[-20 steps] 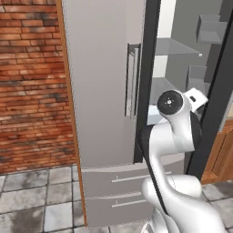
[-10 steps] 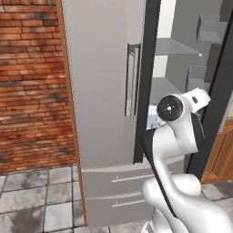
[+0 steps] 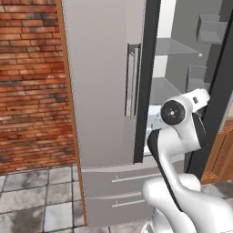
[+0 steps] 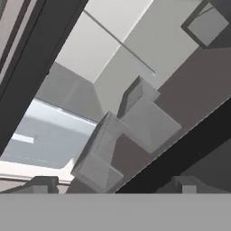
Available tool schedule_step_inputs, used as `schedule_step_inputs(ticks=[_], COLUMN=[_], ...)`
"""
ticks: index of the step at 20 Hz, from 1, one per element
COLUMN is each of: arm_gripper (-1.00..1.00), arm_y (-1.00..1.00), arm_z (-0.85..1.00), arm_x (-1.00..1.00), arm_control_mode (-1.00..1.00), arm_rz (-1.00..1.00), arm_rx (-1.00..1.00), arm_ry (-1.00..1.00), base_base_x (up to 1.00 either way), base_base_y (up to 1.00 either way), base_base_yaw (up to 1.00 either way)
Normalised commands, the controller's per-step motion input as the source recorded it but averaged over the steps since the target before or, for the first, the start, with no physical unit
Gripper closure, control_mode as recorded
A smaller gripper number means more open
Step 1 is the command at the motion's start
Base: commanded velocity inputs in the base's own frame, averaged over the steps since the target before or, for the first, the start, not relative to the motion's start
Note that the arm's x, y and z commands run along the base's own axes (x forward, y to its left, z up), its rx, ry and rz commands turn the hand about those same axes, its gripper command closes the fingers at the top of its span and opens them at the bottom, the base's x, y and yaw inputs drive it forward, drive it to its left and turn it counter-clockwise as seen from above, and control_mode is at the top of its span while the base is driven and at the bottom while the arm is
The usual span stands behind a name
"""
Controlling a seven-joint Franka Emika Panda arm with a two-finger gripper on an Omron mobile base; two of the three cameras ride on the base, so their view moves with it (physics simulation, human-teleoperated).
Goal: Retrieve the sausage and cheese from the fridge and place them on the cutting board on the counter.
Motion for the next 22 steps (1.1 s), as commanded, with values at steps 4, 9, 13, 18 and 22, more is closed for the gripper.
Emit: schedule_step_inputs(ticks=[4,9,13,18,22], arm_gripper=[-1.0,-1.0,-1.0,-1.0,-1.0], arm_y=[0.02,0.0,0.0,-0.09,-0.33], arm_z=[0.0,0.01,0.0,0.0,-0.01], arm_x=[0.5,0.41,0.55,0.62,0.62], arm_control_mode=[-1.0,-1.0,-1.0,-1.0,-1.0], arm_rz=[-0.08,-0.16,-0.18,-0.18,-0.17], arm_rx=[-0.02,-0.04,-0.05,-0.05,-0.08], arm_ry=[0.0,0.01,0.0,0.0,0.0], base_base_x=[0.0,0.0,0.0,0.0,0.0], base_base_y=[0.0,0.0,0.0,0.0,0.0], base_base_yaw=[0.0,0.0,0.0,0.0,0.0])
